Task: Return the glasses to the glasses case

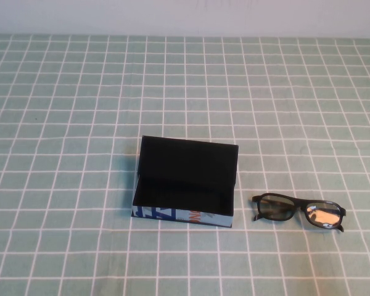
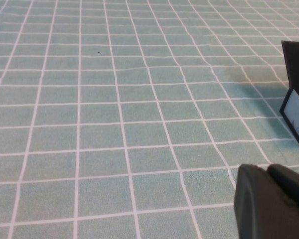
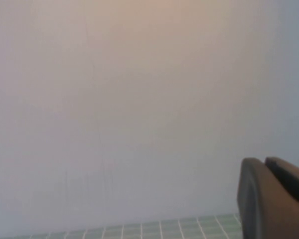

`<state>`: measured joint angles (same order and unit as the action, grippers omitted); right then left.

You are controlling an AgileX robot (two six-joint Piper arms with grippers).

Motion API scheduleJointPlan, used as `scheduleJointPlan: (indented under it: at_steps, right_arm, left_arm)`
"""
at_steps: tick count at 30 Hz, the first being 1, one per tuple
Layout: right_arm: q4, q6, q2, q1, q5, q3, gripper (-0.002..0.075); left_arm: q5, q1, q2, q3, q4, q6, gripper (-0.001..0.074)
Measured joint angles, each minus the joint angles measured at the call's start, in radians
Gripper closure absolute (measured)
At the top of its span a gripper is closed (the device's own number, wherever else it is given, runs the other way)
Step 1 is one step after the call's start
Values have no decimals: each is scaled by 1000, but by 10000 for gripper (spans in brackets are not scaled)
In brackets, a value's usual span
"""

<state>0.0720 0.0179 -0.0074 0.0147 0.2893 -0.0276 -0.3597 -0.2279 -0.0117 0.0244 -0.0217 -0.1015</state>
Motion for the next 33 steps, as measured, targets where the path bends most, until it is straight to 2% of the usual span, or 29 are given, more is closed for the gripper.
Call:
scheduleJointPlan:
  at_steps: [6,14,17,22,33]
  right_arm:
    - [4,0,0,0,132,0,737]
    - [4,-6,-2,0,433,0,737]
    - [4,-39,-6,0,438,32,737]
    - [4,-125,-7,0,349,191,737]
    - [2,-157,-5,0,-230,565,737]
  left_arm:
    - [-1,0,0,0,-3,0,734]
    - [-1,0,0,0,-5,0,734]
    - [-1,0,0,0,-5,0,734]
    - [-1,0,0,0,-5,0,734]
    - [6,0,0,0,-8,0,734]
